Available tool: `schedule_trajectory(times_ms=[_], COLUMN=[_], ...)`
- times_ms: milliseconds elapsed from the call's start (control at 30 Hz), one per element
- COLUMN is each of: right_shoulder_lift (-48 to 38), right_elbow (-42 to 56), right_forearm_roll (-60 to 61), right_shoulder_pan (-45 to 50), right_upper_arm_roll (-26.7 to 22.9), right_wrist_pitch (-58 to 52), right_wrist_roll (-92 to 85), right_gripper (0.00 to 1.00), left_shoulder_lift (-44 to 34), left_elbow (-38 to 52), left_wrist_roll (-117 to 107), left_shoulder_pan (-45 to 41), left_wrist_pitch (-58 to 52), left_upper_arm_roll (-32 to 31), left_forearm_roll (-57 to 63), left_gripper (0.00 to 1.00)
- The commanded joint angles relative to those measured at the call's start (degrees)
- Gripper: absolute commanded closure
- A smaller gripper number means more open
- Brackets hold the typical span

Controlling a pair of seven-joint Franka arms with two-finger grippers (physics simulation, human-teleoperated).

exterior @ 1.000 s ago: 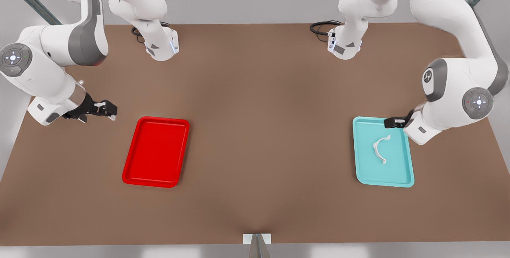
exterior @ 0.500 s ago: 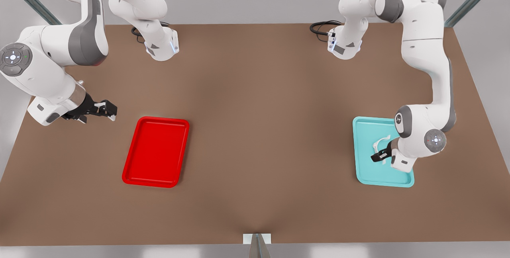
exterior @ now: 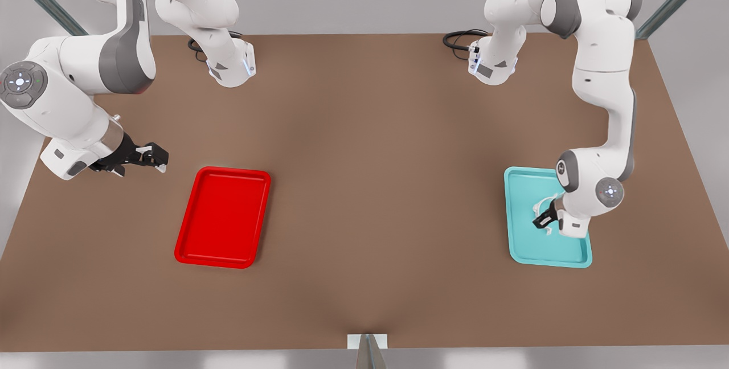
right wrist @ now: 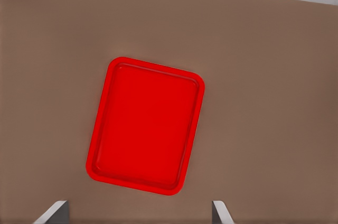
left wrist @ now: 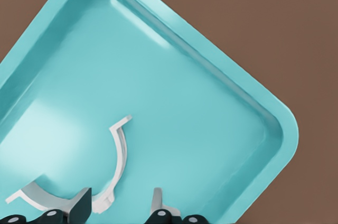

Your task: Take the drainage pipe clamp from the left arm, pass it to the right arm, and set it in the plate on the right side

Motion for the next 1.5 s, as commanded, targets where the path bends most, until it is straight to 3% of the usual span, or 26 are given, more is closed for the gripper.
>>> schedule_trajectory(times_ms=[0, 500, 667, 867, 1133, 1200, 1300, 1467], right_shoulder_lift=[-0.06, -0.06, -0.06, -0.06, -0.06, 0.02, 0.02, 0.99], right_elbow=[0.03, 0.03, 0.03, 0.03, 0.03, 0.03, 0.03, 0.03], right_forearm_roll=[0.04, 0.12, 0.21, 0.12, 0.12, 0.12, 0.12, 0.21], right_shoulder_pan=[0.02, 0.11, 0.02, -0.16, -0.42, -0.42, -0.33, -0.24], right_upper_arm_roll=[0.03, 0.03, 0.03, -0.06, 0.03, 0.11, 0.2, 0.73], right_wrist_pitch=[-0.02, -0.02, -0.02, -0.02, -0.02, -0.02, -0.02, 0.6], right_wrist_roll=[-0.31, -0.48, -0.57, -0.66, -0.66, -0.57, -0.48, -0.57], right_gripper=[0.0, 0.0, 0.0, 0.0, 0.0, 0.0, 0.0, 0.0], left_shoulder_lift=[0.47, 4.69, 4.95, 4.95, 4.69, 4.16, 1.88, -0.68], left_elbow=[-0.18, -0.89, -0.98, -0.89, -0.36, -0.1, 4.29, 17.82], left_wrist_roll=[-4.12, -4.12, -4.12, -4.12, -4.91, -5.09, -12.54, -48.38], left_shoulder_pan=[0.11, 0.99, 0.99, 0.9, 0.81, 0.81, -0.15, -8.85], left_wrist_pitch=[2.77, 7.35, 7.35, 7.26, 6.91, 6.56, -2.75, -21.91], left_upper_arm_roll=[-0.07, -0.07, 0.01, 0.01, -0.07, -0.07, -0.51, -0.6], left_forearm_roll=[0.09, 0.0, 0.0, 0.0, 0.0, 0.0, 0.0, -7.91], left_gripper=[0.34, 0.41, 0.56, 0.6, 0.79, 0.79, 0.79, 0.79])
